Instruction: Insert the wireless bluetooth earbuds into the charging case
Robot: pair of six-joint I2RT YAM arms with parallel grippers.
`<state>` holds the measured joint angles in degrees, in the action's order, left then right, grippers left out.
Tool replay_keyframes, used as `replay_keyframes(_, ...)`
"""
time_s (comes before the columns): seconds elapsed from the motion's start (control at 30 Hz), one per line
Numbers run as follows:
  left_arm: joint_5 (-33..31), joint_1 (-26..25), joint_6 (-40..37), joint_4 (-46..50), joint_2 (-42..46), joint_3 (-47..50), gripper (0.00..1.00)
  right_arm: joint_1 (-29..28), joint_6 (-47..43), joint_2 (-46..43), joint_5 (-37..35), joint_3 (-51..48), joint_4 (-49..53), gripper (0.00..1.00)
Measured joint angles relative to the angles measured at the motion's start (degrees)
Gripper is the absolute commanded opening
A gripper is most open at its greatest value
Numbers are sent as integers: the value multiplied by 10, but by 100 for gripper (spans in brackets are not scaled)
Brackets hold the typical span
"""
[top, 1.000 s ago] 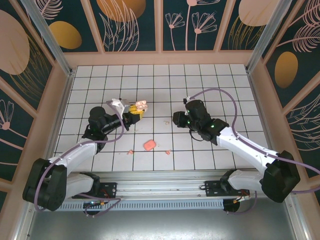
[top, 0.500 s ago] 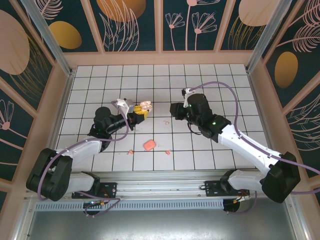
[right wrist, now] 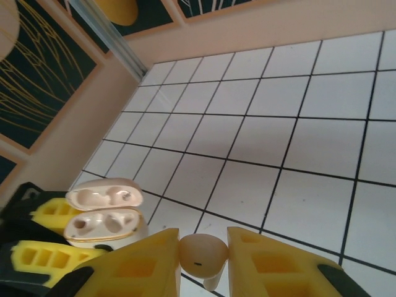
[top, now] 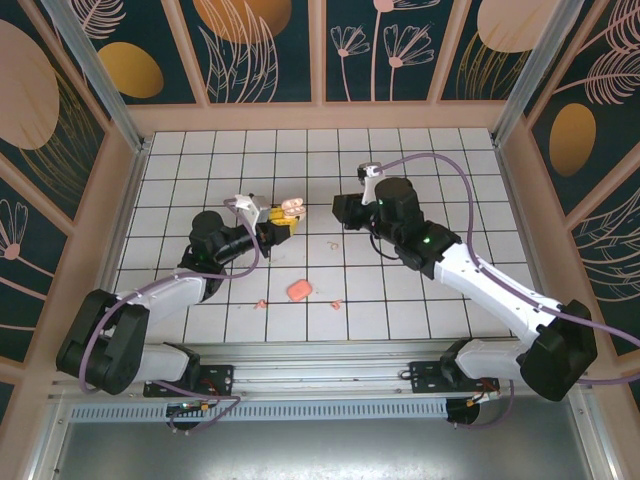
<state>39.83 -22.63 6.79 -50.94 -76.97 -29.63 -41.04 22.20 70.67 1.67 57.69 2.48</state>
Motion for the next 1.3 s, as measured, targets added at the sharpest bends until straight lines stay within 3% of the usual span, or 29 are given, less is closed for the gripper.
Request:
replay_keyframes(0.77,41,0,34,-77,-11,-8,16,-13,-42,18,93,14,-127,24)
replay_keyframes(1.3,51,0,33,-131,-8,2,16,-23,-54,46,117,4,-152,24)
